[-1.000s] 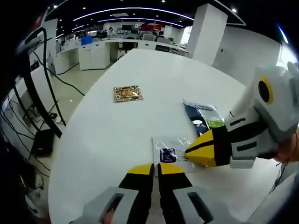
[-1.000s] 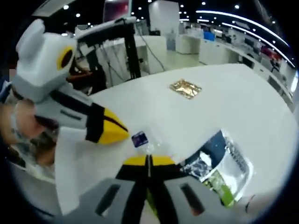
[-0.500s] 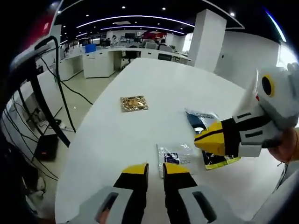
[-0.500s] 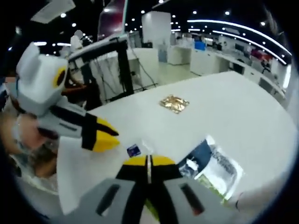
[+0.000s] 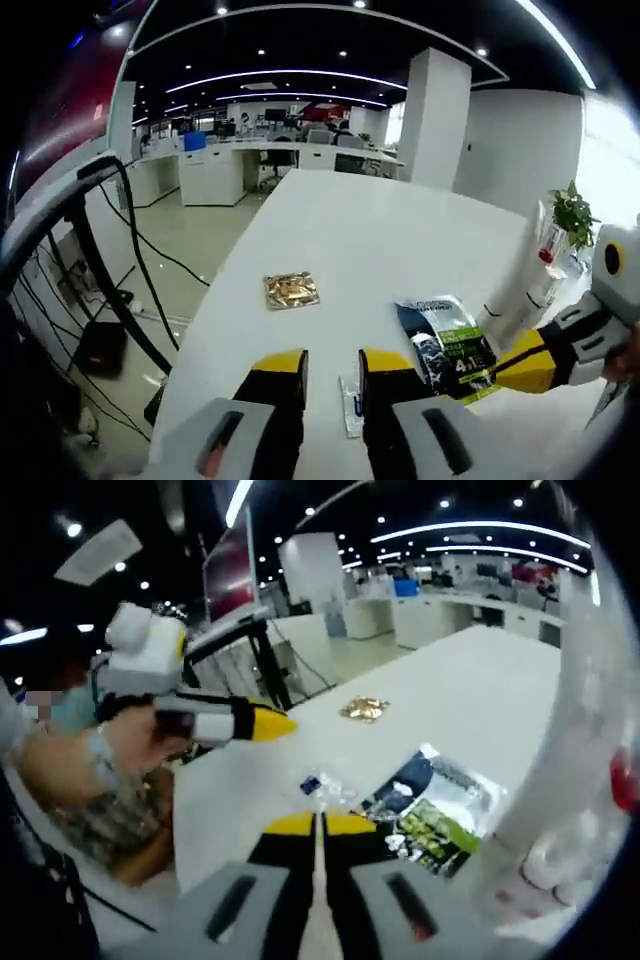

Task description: Arrange the skincare products in the storage area until every visible bottle or jar stands upright without overlapping.

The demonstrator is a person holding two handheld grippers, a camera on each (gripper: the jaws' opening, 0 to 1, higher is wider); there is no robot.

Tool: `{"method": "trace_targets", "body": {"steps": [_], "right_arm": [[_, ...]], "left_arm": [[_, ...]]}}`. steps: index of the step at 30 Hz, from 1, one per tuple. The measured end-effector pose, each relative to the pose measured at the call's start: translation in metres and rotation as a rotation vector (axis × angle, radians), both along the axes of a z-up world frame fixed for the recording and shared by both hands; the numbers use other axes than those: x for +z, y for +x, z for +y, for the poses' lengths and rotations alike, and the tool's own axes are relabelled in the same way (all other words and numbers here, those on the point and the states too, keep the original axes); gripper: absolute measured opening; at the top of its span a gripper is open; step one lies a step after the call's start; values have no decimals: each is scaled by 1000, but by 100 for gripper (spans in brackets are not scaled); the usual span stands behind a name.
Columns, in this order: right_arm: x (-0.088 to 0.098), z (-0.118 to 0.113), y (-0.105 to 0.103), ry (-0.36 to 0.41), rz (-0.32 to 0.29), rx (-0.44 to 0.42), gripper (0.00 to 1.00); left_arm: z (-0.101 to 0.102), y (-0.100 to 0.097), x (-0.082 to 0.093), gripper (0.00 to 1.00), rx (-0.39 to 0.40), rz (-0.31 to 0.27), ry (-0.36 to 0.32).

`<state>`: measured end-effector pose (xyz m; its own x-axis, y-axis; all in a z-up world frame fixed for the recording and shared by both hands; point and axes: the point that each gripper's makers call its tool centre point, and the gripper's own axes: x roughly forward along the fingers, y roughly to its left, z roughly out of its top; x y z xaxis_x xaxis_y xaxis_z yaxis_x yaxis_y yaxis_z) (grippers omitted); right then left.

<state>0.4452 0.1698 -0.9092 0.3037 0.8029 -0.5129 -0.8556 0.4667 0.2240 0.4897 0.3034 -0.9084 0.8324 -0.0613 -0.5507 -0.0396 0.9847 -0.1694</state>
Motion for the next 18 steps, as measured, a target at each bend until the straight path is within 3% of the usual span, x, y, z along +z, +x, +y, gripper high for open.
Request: {"method": "trace_targets", "body": {"steps": [4, 9, 18], "right_arm": [[3, -13, -7, 15, 14, -14, 1], [1, -31, -10, 25, 24, -56, 1], [-7, -58, -6, -2, 62, -113, 2]], "left_arm": [[1, 20, 8, 27, -11, -7, 28], [-4, 41, 6, 31, -19, 38, 73], [-31, 45, -3, 33, -24, 55, 74]]}}
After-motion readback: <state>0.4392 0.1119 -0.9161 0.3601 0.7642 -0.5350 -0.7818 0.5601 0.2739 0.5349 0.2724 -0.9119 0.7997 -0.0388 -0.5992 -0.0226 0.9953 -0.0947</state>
